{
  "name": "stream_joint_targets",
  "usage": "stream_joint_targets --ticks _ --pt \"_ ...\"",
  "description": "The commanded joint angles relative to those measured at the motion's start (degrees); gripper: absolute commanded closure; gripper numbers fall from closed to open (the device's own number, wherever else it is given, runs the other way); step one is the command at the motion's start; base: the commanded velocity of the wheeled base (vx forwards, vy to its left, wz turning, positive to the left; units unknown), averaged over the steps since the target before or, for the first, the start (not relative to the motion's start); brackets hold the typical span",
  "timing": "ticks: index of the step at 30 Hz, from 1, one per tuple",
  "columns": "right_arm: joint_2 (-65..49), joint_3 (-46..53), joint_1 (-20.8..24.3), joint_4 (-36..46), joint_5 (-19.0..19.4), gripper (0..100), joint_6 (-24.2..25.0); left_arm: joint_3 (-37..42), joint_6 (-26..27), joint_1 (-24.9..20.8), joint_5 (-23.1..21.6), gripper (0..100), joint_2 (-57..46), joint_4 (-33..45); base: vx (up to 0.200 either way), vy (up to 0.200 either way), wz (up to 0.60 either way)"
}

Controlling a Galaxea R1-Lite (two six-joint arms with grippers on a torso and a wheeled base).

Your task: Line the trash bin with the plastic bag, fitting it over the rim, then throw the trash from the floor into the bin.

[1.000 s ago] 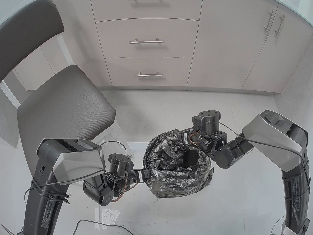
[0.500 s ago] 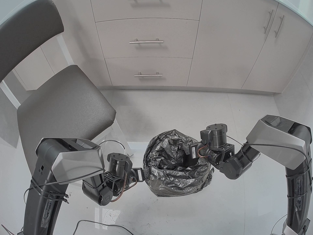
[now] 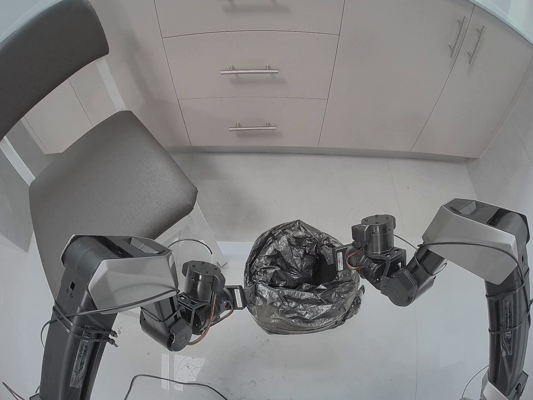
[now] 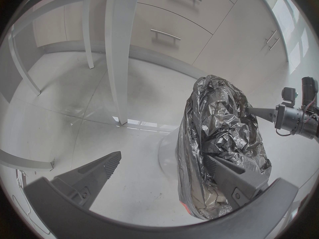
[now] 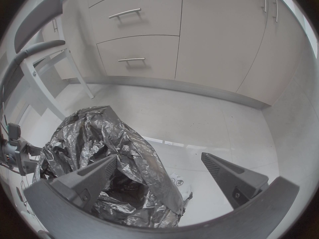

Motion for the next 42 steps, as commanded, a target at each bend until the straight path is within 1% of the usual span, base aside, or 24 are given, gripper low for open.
stream_joint_targets --ticks 1,19,28,38,42 --pt "1.6 -0.7 -1.1 0.0 -0.1 0 0.0 0.6 -0.1 0.0 0.0 0 0.2 -1.3 0.000 0.000 0.00" --pt "0.1 -2.4 -3.7 -0.1 -0.6 0 0.2 0.6 0.0 0.0 0.0 0 0.5 -1.6 0.000 0.000 0.00" --pt "0.5 -3.5 -6.2 -0.1 -0.5 0 0.3 0.6 0.0 -0.1 0.0 0 0.6 -1.6 0.000 0.000 0.00" --pt "3.8 -4.9 -6.6 -0.2 -0.4 0 1.4 0.6 0.1 0.0 0.0 0 0.6 -1.6 0.000 0.000 0.00" --pt "2.9 -4.6 -6.4 -0.2 -0.5 0 2.3 0.5 0.0 0.0 0.0 0 0.6 -1.6 0.000 0.000 0.00"
